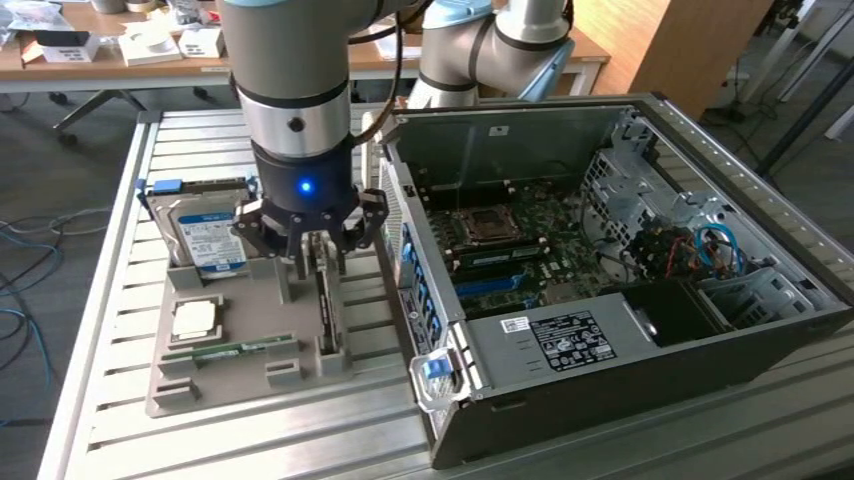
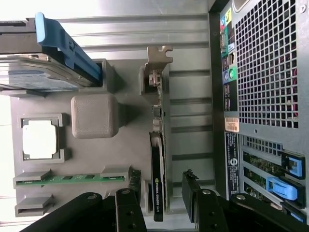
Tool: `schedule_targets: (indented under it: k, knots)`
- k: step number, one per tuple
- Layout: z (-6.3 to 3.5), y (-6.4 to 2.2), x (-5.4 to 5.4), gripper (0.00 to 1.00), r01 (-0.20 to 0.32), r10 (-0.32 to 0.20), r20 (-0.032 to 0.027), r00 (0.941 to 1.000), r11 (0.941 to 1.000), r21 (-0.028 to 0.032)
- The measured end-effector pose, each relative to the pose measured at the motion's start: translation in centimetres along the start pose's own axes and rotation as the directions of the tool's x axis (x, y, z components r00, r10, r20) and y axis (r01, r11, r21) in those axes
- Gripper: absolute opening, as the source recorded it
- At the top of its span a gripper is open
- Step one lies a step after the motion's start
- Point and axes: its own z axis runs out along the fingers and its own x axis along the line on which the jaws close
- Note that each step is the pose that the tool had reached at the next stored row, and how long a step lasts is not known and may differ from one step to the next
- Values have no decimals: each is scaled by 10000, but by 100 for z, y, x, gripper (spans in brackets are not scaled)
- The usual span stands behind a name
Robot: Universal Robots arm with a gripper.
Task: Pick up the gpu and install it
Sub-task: 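Pick up the gpu and move the gpu toward the slot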
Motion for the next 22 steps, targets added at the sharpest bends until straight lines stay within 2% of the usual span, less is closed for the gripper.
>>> schedule_targets:
  k: [16,22]
  knots:
    - [284,-13,8,47,1,-1,0,10000,10000,0]
    - [354,-16,9,47,0,0,0,10000,10000,0]
